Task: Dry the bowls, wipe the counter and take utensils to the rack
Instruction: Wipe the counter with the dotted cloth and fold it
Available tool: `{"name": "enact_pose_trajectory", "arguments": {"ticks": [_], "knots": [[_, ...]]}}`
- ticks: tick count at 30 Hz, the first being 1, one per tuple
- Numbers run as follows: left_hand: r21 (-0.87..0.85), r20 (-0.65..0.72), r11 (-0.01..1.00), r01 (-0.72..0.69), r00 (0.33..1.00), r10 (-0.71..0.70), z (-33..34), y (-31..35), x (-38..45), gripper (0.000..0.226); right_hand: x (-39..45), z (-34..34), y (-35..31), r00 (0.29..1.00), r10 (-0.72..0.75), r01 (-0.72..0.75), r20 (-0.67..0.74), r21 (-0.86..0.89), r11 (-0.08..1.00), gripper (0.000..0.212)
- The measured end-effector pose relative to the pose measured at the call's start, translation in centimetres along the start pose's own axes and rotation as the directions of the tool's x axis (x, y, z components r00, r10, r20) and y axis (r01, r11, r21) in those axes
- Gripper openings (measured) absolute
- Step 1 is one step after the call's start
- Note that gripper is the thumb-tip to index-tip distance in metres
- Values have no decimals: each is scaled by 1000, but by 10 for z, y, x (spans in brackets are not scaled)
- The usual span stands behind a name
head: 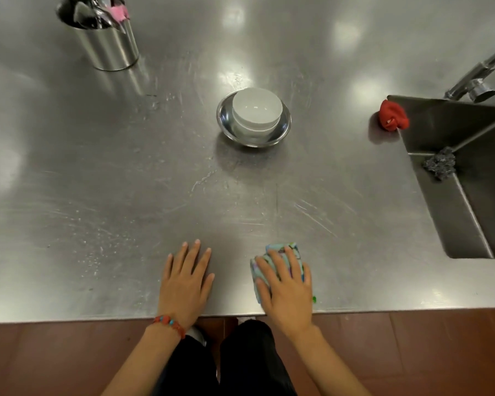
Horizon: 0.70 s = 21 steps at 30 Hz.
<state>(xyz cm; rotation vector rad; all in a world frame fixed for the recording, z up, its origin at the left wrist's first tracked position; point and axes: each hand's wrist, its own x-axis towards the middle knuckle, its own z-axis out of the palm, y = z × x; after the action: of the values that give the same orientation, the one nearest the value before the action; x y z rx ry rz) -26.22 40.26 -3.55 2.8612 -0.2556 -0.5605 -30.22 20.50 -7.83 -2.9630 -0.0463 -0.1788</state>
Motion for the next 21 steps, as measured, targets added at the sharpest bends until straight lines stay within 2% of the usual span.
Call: {"name": "enact_pose_trajectory", "arguments": {"ticks": [3,7,9,10,13,16,19,21], "knots": [[32,-12,999,-24,1000,25,0,-3,1,52,43,-4,3,1000,-3,3,22,-7,1000,36],[63,-45,996,-58,997,60,0,-6,2,50,117,-2,-1,983,133,-139,124,39,990,36],[70,-87,995,-70,993,76,-1,-7,1,42,125,2,-6,978,154,-159,138,25,987,37],[70,-115,995,-72,990,80,0,-7,1,40,118,2,-10,982,147,-150,123,20,988,37],[57,-128,996,-75,988,81,-1,-6,1,56,57,4,-31,998,37,-38,44,24,999,36],[29,-136,995,-99,985,102,-2,-8,1,58,8,11,-44,997,-66,65,45,34,997,36],[19,-146,994,-103,984,105,-1,-12,3,58,33,9,-39,994,-103,102,31,29,994,35],[30,-161,997,-78,984,81,0,-15,6,48,71,7,-34,997,-78,78,27,24,997,34]]}}
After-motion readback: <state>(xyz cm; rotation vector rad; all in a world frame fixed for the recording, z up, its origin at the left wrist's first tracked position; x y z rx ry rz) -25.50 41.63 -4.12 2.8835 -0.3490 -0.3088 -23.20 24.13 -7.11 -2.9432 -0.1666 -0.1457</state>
